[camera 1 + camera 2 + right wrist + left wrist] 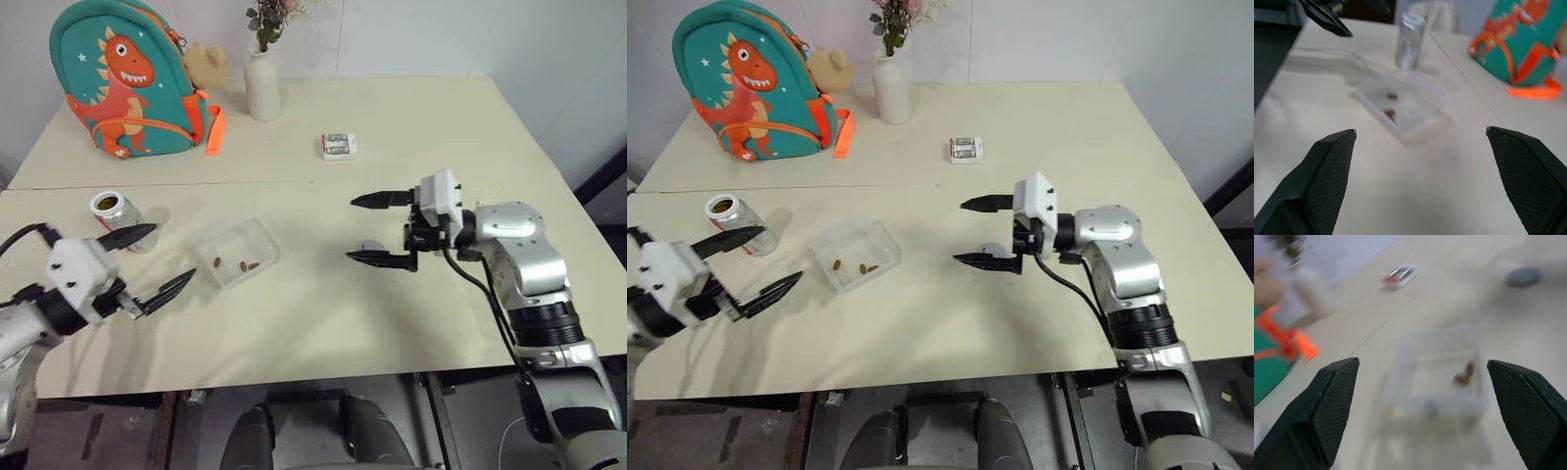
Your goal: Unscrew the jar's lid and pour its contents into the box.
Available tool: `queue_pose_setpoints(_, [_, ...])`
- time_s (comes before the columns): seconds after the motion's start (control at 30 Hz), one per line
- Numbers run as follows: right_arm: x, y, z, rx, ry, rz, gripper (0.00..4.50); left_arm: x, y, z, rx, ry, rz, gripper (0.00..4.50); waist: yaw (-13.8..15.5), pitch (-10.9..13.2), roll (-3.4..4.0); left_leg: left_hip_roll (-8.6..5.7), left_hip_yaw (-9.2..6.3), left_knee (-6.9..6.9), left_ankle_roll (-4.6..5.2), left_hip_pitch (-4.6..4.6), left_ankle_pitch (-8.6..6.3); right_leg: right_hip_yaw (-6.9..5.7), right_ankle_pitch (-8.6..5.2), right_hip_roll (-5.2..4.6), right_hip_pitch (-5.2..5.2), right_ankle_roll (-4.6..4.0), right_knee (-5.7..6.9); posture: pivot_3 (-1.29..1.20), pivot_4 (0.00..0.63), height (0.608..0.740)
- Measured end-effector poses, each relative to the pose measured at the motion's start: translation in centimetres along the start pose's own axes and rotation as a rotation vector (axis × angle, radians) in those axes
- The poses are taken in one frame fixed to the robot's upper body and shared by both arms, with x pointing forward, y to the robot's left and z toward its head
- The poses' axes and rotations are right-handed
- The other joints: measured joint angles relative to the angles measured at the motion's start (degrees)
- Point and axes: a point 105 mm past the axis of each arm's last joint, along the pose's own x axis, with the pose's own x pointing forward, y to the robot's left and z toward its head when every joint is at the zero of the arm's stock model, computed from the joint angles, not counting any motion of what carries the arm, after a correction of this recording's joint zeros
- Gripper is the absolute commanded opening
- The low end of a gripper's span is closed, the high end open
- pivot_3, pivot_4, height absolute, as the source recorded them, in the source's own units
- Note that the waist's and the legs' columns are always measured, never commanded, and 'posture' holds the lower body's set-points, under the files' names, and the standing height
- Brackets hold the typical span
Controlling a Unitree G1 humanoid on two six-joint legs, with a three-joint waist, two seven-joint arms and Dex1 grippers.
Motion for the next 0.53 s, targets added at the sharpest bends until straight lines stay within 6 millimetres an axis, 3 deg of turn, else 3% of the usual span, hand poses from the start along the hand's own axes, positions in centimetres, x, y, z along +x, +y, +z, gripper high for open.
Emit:
queue_pose_setpoints(0.1, [-1.8,0.2,-0.6,0.028,0.033,-0.034,4.5,0.8,-0.9,-0.5,-0.022,-0.003,-0.08,4.47,-0.1,0.0,0.01,0.08,0.05,0.02,0.2,0.03,-0.23,0.04,0.14,0.09,-0.11,0.86,0.21,0.0,0.15,0.74])
queue_pose_setpoints(0.3, [-3.1,0.3,0.3,0.022,0.043,-0.078,4.5,1.5,-0.2,-0.3,-0.02,-0.015,-0.141,4.47,0.0,0.0,0.03,0.41,0.06,0.12,0.14,0.03,-0.34,0.04,0.07,0.44,-0.21,0.78,0.34,0.0,0.15,0.74])
queue_pose_setpoints(0.53, [-3.3,1.8,-0.4,0.063,0.055,-0.083,4.5,1.6,0.6,-0.3,-0.021,-0.017,-0.139,4.47,0.0,0.0,0.03,0.41,0.22,0.25,0.1,0.03,-0.37,0.19,0.08,0.43,-0.18,0.79,0.32,0.0,0.15,0.74])
